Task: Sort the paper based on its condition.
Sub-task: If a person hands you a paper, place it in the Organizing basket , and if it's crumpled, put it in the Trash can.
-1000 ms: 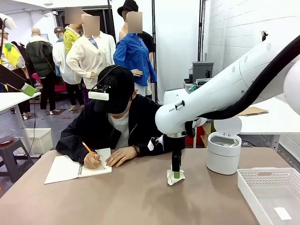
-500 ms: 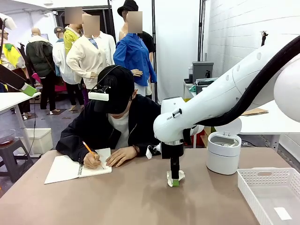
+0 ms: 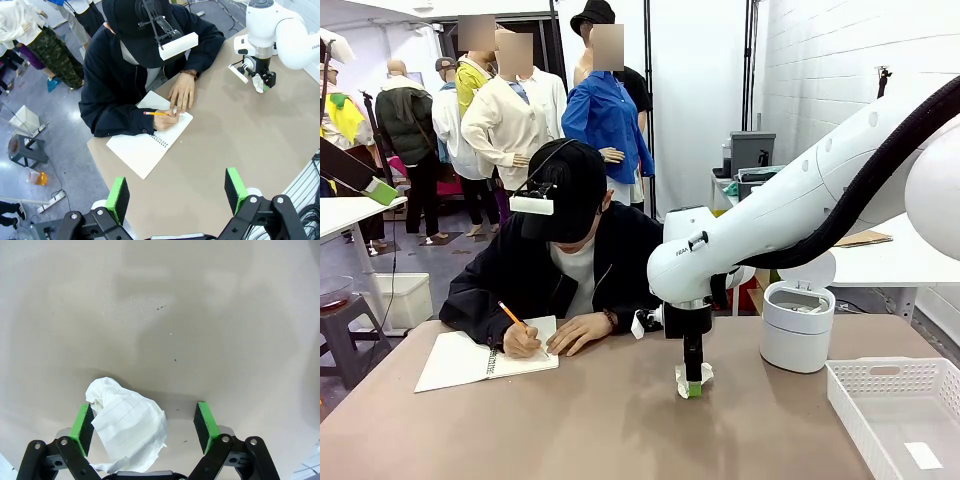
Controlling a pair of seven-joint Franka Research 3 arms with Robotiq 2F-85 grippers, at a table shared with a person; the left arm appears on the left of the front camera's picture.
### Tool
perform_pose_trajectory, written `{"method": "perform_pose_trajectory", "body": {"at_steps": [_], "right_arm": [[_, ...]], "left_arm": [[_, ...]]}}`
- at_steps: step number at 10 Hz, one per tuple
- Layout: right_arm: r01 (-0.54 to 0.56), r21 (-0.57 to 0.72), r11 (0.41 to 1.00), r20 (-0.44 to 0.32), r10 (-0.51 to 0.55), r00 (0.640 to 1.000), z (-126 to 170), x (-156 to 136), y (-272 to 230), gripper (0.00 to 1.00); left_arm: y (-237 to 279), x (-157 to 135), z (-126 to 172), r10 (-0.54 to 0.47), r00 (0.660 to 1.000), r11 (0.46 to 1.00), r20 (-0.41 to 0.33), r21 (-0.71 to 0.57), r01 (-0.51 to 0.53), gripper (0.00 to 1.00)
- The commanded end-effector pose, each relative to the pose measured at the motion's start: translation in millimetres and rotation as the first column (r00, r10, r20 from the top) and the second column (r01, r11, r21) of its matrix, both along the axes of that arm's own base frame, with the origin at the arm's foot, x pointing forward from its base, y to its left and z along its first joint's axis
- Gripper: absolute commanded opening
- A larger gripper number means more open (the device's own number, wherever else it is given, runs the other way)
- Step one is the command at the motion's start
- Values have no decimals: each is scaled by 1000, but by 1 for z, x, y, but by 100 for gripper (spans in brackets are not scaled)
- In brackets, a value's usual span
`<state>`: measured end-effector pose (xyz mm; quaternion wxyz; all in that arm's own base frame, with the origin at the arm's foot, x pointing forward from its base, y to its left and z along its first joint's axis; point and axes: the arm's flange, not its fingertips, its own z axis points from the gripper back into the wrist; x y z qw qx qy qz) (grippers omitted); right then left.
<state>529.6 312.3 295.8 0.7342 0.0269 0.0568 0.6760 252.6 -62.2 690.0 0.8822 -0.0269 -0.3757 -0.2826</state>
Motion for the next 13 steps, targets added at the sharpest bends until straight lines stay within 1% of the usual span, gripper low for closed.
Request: {"method": "perform_pose_trajectory", "body": {"at_steps": [1,2,3,5,7,13], "right_arm": [[0,0,1000,0,0,1000,0,0,0,100],[-26,-5,1000,1,26,1000,1,0,-2,85],[-5,11,1000,-8,5,1000,2,-1,-1,65],[77,54,996,-52,-75,996,3,0,1,65],[76,62,995,-63,-72,995,6,-2,0,65],[59,40,997,-50,-57,997,3,-3,2,65]], "left_arm": [[0,0,0,1,1000,1000,0,-3,-1,100],[0,0,0,1,1000,1000,0,-3,-1,100],[0,0,0,1,1000,1000,0,-3,-1,100],[0,0,0,1,1000,1000,0,-3,-1,100],[0,0,0,1,1000,1000,0,-3,-1,100],[0,0,0,1,1000,1000,0,-3,-1,100]]}}
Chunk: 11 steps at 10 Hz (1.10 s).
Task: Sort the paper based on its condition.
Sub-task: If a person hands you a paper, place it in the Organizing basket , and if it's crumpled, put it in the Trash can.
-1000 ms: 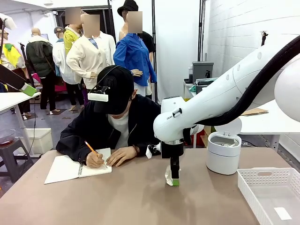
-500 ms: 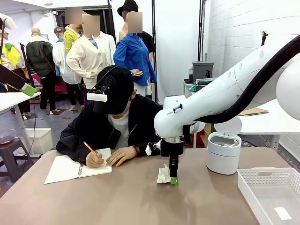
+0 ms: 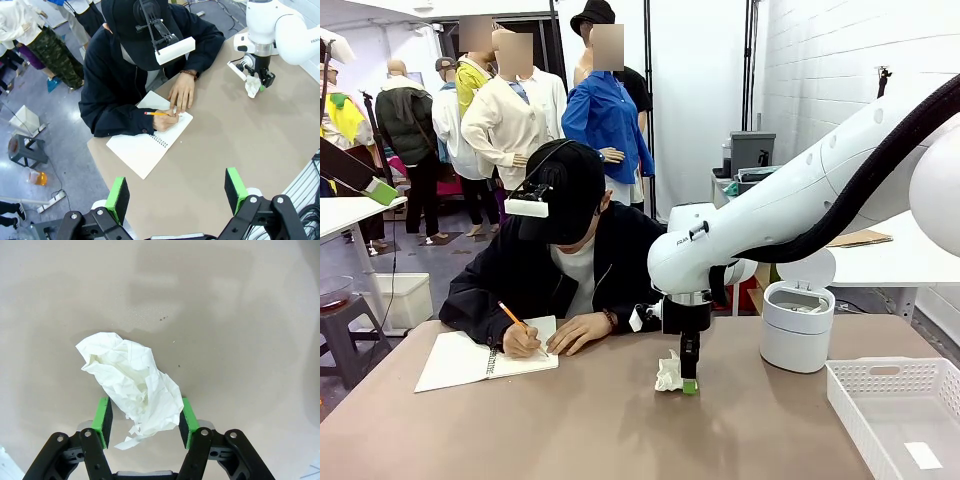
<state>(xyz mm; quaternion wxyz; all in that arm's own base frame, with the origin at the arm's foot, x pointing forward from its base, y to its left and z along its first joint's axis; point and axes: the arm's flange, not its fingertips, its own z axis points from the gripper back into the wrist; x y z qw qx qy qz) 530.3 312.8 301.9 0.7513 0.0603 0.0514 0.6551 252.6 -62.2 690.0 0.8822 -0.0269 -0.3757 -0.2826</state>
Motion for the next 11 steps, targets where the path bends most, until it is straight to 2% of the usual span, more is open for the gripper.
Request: {"method": "perform_pose_trajectory", "body": {"at_steps": [1,2,3,9,11], "right_arm": [[-47,-25,999,-2,47,999,-4,-4,1,65],[-30,-38,999,31,31,999,-5,-4,1,45],[15,-28,1000,43,-14,999,-6,-5,3,31],[-38,-11,999,21,39,999,2,-12,5,31],[-68,18,998,19,68,998,20,-23,7,31]], "left_arm": [[0,0,0,1,1000,1000,0,-3,-1,100],[0,0,0,1,1000,1000,0,-3,-1,100],[0,0,0,1,1000,1000,0,-3,-1,100],[0,0,0,1,1000,1000,0,-3,-1,100],[0,0,0,1,1000,1000,0,-3,-1,100]]}}
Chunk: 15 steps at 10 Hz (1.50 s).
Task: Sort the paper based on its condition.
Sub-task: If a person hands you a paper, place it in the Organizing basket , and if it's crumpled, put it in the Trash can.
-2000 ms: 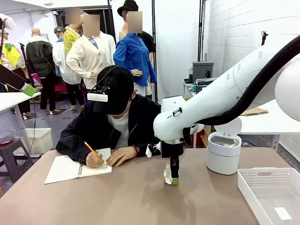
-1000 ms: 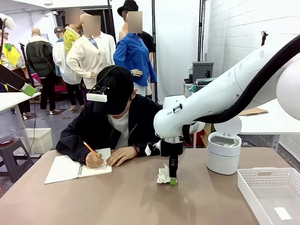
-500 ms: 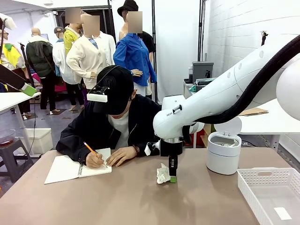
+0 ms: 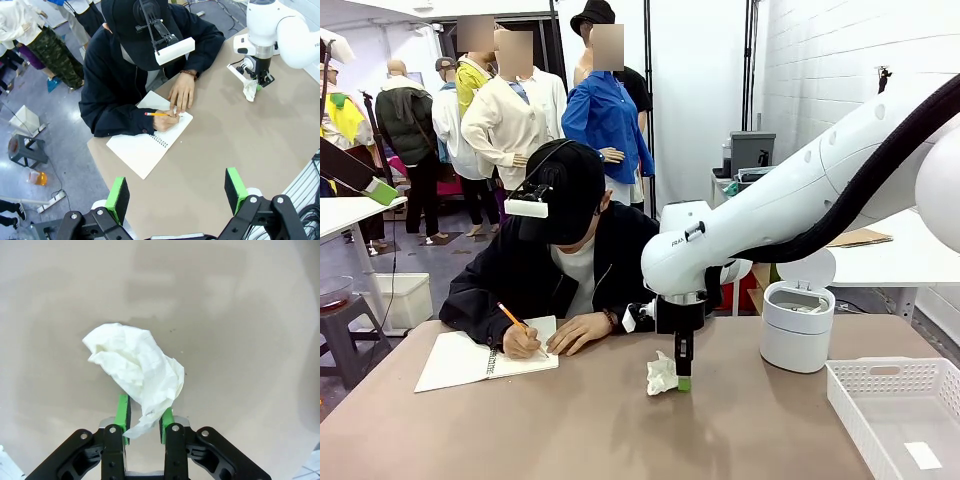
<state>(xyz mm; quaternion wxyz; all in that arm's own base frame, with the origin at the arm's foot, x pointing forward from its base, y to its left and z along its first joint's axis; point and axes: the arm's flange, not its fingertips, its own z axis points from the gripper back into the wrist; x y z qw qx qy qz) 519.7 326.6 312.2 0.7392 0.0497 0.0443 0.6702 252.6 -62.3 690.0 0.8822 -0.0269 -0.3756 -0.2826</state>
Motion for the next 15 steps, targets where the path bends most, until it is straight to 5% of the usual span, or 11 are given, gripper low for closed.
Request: {"method": "perform_pose_trajectory", "body": {"at_steps": [1,10,12,15], "right_arm": [[-32,18,999,5,32,999,21,-19,-5,31],[-48,11,999,19,48,999,22,-6,7,31],[-50,28,998,20,49,999,22,-5,6,0],[-36,46,998,16,35,999,25,-7,7,0]], "left_arm": [[0,0,0,1,1000,1000,0,-3,-1,100],[0,0,0,1,1000,1000,0,-3,-1,100],[0,0,0,1,1000,1000,0,-3,-1,100],[0,0,0,1,1000,1000,0,-3,-1,100]]}}
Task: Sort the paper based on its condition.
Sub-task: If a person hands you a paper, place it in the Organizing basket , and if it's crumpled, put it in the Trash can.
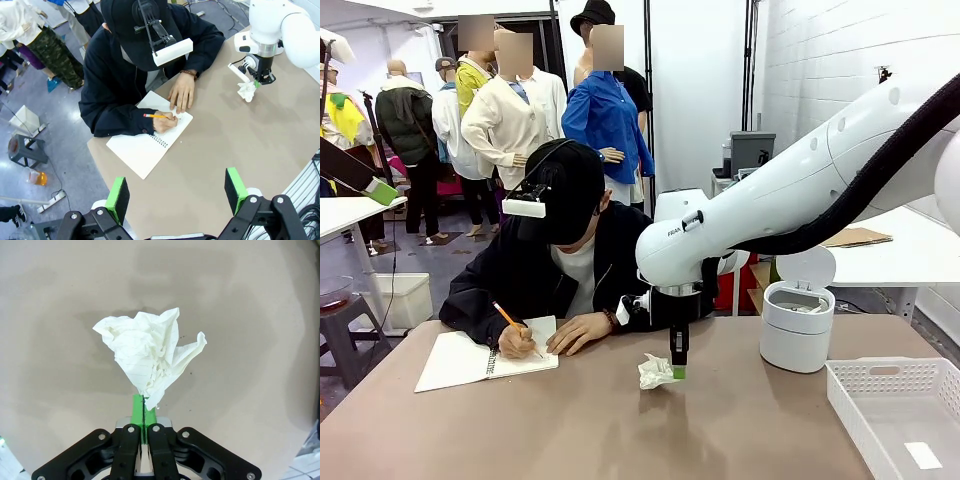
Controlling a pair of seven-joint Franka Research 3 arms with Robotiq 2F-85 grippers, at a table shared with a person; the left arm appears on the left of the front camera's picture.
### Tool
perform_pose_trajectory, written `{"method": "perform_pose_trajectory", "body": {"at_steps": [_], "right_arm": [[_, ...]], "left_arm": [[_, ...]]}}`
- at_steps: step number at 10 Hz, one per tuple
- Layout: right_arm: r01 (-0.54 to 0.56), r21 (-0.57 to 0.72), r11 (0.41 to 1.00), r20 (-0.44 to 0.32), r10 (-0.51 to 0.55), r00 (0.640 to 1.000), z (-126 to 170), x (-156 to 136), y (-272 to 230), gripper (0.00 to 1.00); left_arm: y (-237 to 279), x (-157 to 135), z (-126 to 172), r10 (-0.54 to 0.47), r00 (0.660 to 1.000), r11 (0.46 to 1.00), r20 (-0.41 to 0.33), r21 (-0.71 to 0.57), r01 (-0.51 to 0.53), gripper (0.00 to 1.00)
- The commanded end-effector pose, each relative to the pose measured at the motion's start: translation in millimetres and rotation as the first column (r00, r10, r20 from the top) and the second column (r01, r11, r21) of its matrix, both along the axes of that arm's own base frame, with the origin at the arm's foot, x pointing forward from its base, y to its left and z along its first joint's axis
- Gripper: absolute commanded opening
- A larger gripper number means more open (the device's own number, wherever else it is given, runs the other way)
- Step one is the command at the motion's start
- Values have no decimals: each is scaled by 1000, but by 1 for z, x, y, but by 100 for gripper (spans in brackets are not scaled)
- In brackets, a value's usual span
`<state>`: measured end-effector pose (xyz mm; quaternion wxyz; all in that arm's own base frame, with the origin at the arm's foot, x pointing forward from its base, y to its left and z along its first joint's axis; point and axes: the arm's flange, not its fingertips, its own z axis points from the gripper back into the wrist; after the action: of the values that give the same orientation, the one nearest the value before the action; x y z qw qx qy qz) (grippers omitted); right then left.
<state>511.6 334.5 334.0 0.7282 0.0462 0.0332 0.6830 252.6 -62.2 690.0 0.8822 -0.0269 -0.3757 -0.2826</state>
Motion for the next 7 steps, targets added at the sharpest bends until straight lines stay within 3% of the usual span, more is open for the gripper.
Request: {"method": "perform_pose_trajectory", "body": {"at_steps": [1,4,7], "right_arm": [[0,46,999,-19,1,1000,11,-3,-1,0],[33,22,999,-30,-33,999,73,-39,-8,0],[280,-128,951,25,-279,960,147,-67,-38,0]], "left_arm": [[0,0,0,1,1000,1000,0,-3,-1,100],[0,0,0,1,1000,1000,0,-3,-1,100],[0,0,0,1,1000,1000,0,-3,-1,100]]}}
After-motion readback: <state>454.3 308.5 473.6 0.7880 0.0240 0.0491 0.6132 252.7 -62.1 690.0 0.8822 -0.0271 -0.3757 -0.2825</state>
